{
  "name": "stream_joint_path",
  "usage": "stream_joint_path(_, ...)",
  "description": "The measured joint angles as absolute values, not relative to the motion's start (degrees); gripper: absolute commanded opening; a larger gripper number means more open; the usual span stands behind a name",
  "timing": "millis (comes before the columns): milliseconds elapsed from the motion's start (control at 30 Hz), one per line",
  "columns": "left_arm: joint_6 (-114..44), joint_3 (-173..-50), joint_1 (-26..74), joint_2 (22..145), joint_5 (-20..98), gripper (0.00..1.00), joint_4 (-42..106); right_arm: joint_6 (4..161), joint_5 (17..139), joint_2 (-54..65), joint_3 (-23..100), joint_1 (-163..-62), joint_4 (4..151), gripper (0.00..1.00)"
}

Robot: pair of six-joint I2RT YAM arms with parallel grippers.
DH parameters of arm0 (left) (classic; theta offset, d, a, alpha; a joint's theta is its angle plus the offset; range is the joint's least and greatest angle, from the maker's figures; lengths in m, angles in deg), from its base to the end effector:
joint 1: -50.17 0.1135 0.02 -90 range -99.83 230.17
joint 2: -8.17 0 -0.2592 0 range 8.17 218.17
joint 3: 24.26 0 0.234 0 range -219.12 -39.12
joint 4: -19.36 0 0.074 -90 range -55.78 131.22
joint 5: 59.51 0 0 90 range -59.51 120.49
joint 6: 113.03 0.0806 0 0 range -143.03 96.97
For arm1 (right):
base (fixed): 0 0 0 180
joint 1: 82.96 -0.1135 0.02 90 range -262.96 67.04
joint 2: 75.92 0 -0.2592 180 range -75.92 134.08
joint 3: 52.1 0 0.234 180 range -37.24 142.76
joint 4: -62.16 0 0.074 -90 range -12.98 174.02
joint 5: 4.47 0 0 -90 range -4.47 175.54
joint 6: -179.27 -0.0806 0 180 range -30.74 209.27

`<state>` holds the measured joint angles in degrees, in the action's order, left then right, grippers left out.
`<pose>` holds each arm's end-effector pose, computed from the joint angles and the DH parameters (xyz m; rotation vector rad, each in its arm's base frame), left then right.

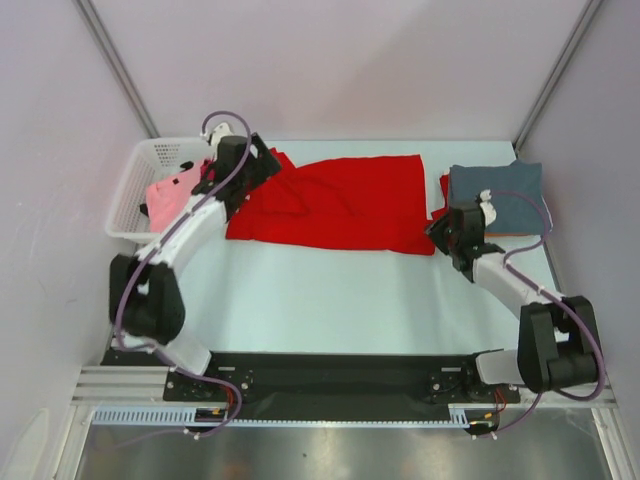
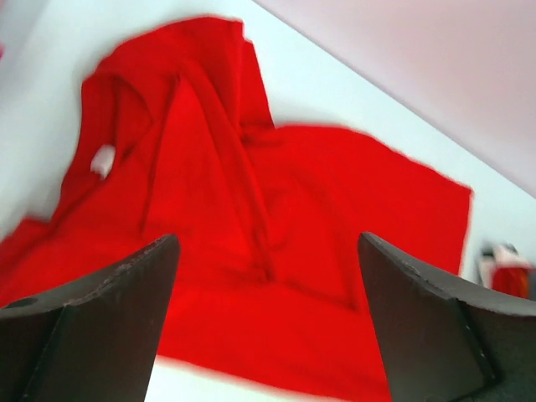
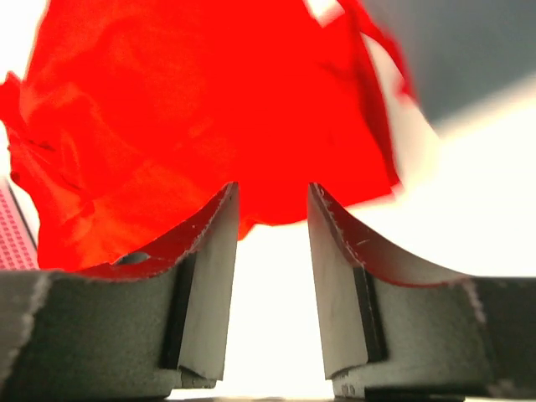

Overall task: Fold and stack the t-shirts
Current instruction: Fold the tshirt

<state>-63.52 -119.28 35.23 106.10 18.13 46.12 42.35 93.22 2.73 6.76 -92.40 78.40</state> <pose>0.4123 -0.0922 0.2827 -0.5910 2.0111 -0.3649 0.3111 0.0408 0.1979 0.7856 2.0790 0.4025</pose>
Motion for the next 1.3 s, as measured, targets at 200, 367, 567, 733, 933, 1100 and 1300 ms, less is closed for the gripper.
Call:
stream_joint_path(200, -67.5, -102.5, 34.2, 88.8, 18.0, 0.91, 40.9, 34.7, 98.6, -0.9, -3.9, -97.1, 75.0, 0.43)
stream_joint_path(367, -71.7, -92.4, 34.2, 82.8, 16.2, 0.9, 39.3, 29.2, 100.4, 0.5, -6.2, -97.3, 73.2, 0.52)
stream_joint_path(567, -76.7, -83.0, 34.4, 79.3, 13.6, 0.89, 38.0, 24.8, 102.5, 5.3, -6.2, -96.8, 70.1, 0.5)
stream_joint_path(733, -79.5, -80.5, 34.9, 78.9, 11.7, 0.88, 36.2, 23.2, 102.6, 10.0, -5.3, -95.4, 66.2, 0.37)
stream_joint_path(933, -81.8, -77.7, 35.0, 77.4, 9.2, 0.85, 34.1, 22.8, 101.9, 13.9, -4.1, -93.5, 64.1, 0.0)
stream_joint_path(1100, -84.7, -75.0, 35.0, 77.5, 7.8, 0.84, 32.6, 23.6, 99.1, 14.1, -3.8, -90.4, 63.9, 0.0)
stream_joint_path(1300, -88.5, -73.2, 35.0, 82.3, 8.1, 0.83, 30.0, 27.0, 97.9, 7.8, -7.6, -87.6, 67.5, 0.0)
